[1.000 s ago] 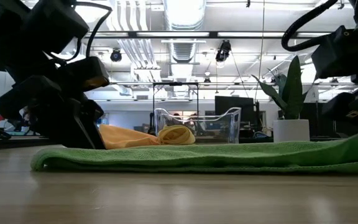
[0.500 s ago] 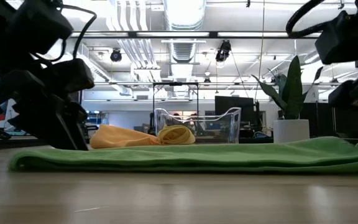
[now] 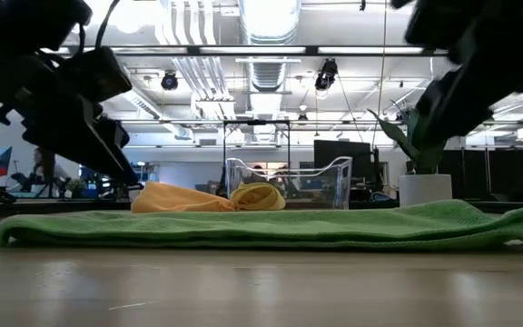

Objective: Fold microfiber towels
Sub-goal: Fold the left green microfiber towel

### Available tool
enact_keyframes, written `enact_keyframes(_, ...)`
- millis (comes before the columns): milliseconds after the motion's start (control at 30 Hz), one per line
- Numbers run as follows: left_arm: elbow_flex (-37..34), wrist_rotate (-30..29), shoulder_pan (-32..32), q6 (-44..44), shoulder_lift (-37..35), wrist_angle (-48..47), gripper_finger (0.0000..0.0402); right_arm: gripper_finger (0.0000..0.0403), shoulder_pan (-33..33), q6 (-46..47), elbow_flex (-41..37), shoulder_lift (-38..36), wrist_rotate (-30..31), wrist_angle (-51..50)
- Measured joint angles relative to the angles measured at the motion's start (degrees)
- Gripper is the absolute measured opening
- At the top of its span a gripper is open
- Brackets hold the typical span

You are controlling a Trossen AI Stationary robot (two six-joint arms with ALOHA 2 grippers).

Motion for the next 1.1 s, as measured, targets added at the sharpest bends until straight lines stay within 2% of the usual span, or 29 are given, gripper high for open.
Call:
enact_keyframes(200, -0.2, 0.7, 0.0, 1.2, 2.1, 1.5, 0.0198, 0.0203, -3.2, -1.5, 0.1, 6.9, -0.4, 3.4)
enact_keyframes(467, 0.1, 2.9, -0.1, 2.7, 8.0, 3.5, 0.0198, 0.0257, -2.8, -1.5, 0.2, 11.9, -0.8, 3.4)
enact_keyframes(767, 0.5, 10.1, -0.1, 2.7, 15.1, 4.8, 0.0198, 0.0312, -2.8, -1.3, 0.2, 13.9, -0.7, 1.8)
enact_keyframes(900, 0.3, 12.0, -0.1, 0.3, 15.6, 4.4, 0.0198, 0.0330, -2.9, -1.7, 0.3, 13.7, -0.7, -0.1)
enact_keyframes(1100, -0.1, 12.6, -0.1, -0.1, 13.9, 3.7, 0.0198, 0.0333, -2.9, -4.1, 0.2, 12.4, -0.6, -4.1)
